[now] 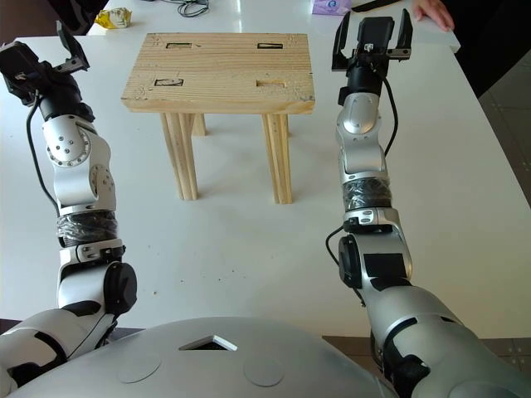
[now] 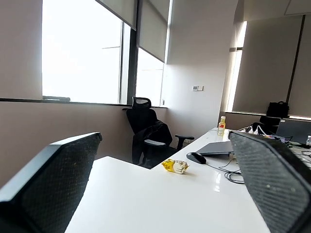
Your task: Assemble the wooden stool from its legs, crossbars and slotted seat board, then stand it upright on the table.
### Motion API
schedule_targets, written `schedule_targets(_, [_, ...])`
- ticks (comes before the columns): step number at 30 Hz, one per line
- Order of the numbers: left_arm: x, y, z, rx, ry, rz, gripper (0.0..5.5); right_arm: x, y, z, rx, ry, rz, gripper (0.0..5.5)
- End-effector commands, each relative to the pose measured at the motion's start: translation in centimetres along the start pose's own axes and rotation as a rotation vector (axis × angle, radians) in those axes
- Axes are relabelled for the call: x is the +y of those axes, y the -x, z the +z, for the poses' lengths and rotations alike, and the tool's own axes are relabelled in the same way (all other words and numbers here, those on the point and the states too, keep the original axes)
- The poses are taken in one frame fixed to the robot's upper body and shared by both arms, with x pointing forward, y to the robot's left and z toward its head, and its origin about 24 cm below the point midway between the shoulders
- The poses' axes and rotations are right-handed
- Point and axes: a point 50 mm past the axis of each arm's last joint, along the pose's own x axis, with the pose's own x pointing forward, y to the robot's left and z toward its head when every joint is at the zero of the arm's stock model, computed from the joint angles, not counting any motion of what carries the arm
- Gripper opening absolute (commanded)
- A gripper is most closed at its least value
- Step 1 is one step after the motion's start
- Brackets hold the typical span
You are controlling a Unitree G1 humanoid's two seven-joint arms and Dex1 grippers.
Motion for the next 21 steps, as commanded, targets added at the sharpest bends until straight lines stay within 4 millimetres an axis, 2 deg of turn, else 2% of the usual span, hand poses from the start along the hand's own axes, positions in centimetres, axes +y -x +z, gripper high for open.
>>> schedule_targets(1, [-0.2, -0.4, 0.3, -0.032, -0.009, 0.021, 4.82, 0.4, -0.3, 0.4, -0.023, 0.009, 0.008, 4.71])
schedule_targets(5, [-0.8, -0.8, 0.4, -0.064, -0.017, 0.0, 4.82, 0.5, -0.1, 0.4, -0.029, 0.001, -0.013, 4.71])
schedule_targets(11, [-0.9, -1.8, 0.9, -0.096, -0.005, 0.013, 4.82, 0.8, -1.0, 1.2, -0.051, -0.026, -0.023, 4.71])
schedule_targets(17, [-1.1, -0.7, 0.1, -0.067, -0.017, -0.004, 4.82, 1.5, -1.4, 1.5, -0.05, -0.059, -0.013, 4.71])
schedule_targets(21, [-1.2, -0.9, -0.1, -0.058, -0.03, -0.02, 4.82, 1.5, -1.0, 0.5, 0.0, -0.094, -0.028, 4.71])
